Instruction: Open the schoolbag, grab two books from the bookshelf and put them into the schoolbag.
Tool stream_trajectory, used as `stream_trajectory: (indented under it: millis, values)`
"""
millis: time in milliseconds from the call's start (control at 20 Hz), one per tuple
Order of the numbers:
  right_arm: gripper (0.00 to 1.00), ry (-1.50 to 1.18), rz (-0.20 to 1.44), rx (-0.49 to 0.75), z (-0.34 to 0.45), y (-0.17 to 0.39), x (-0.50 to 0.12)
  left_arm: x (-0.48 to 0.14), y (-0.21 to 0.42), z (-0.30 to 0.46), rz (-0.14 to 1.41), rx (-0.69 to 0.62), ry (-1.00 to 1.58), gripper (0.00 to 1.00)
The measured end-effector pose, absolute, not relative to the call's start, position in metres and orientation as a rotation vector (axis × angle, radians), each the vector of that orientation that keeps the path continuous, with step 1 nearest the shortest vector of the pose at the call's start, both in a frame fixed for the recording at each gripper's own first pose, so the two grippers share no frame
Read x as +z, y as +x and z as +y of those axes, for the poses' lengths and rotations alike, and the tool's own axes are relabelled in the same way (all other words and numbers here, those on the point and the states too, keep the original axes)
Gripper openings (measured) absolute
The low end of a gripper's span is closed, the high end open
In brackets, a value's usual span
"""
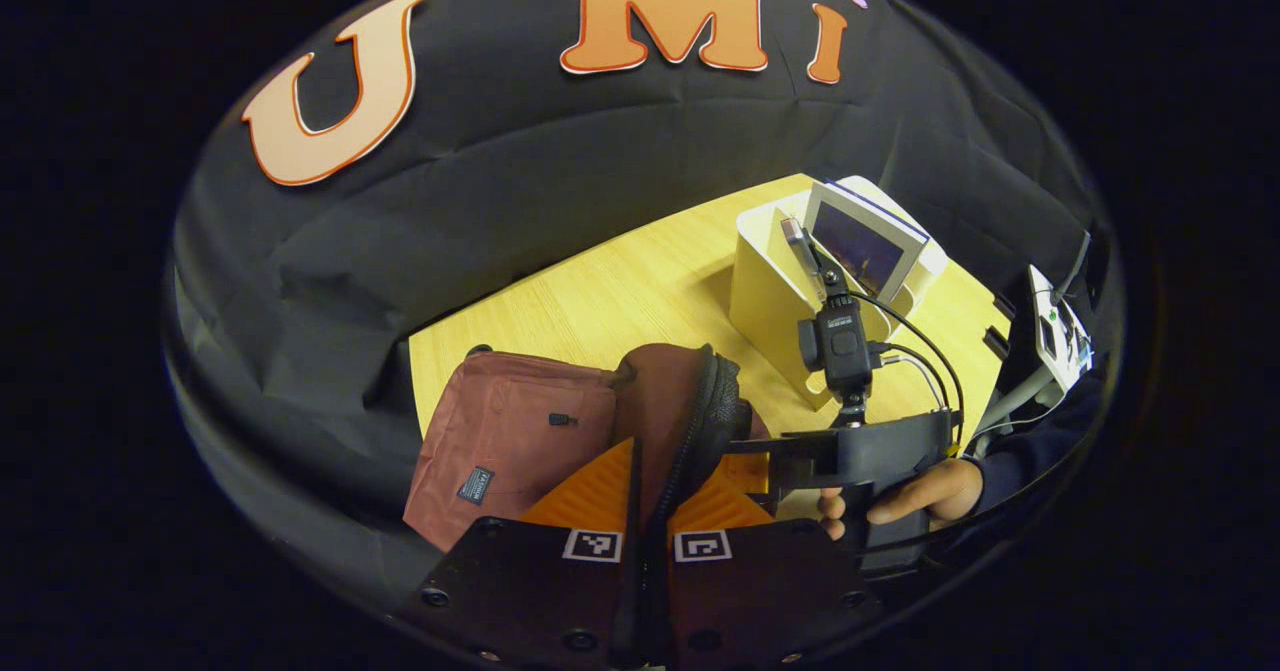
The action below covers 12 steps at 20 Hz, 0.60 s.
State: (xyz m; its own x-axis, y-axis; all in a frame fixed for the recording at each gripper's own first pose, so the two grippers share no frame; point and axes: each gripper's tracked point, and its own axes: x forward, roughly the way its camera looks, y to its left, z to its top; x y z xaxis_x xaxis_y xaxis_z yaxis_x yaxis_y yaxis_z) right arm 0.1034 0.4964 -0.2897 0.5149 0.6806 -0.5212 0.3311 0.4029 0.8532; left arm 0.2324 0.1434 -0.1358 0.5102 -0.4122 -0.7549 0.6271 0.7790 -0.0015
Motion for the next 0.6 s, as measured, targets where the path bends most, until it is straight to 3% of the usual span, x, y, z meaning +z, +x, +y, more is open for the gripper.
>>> stream_trajectory:
  millis: [50, 150, 250, 300, 350, 400, 450, 500, 600]
  values:
    - [0.39, 1.166, 1.057, 0.268, 0.499, 0.105, -0.296, -0.137, 0.231, 0.143, 0.826, -0.637, 0.282, 0.05]
    - [0.4, 1.105, 1.054, 0.264, 0.509, 0.107, -0.312, -0.141, 0.229, 0.142, 0.84, -0.63, 0.274, 0.05]
    - [0.49, 1.09, 1.133, 0.266, 0.52, 0.098, -0.322, -0.144, 0.228, 0.141, 0.855, -0.622, 0.257, 0.05]
    - [0.39, 1.073, 1.168, 0.258, 0.518, 0.094, -0.325, -0.143, 0.228, 0.142, 0.852, -0.616, 0.248, 0.05]
    - [0.63, 1.046, 1.189, 0.259, 0.516, 0.09, -0.327, -0.142, 0.23, 0.144, 0.851, -0.607, 0.241, 0.05]
    - [0.63, 1.003, 1.217, 0.25, 0.509, 0.084, -0.329, -0.141, 0.232, 0.145, 0.848, -0.598, 0.234, 0.05]
    - [0.86, 0.956, 1.233, 0.239, 0.495, 0.078, -0.333, -0.139, 0.235, 0.145, 0.843, -0.593, 0.22, 0.05]
    - [0.97, 0.916, 1.243, 0.24, 0.482, 0.075, -0.333, -0.139, 0.236, 0.147, 0.843, -0.585, 0.21, 0.05]
    - [0.97, 0.886, 1.234, 0.263, 0.459, 0.07, -0.32, -0.142, 0.234, 0.148, 0.856, -0.575, 0.179, 0.05]
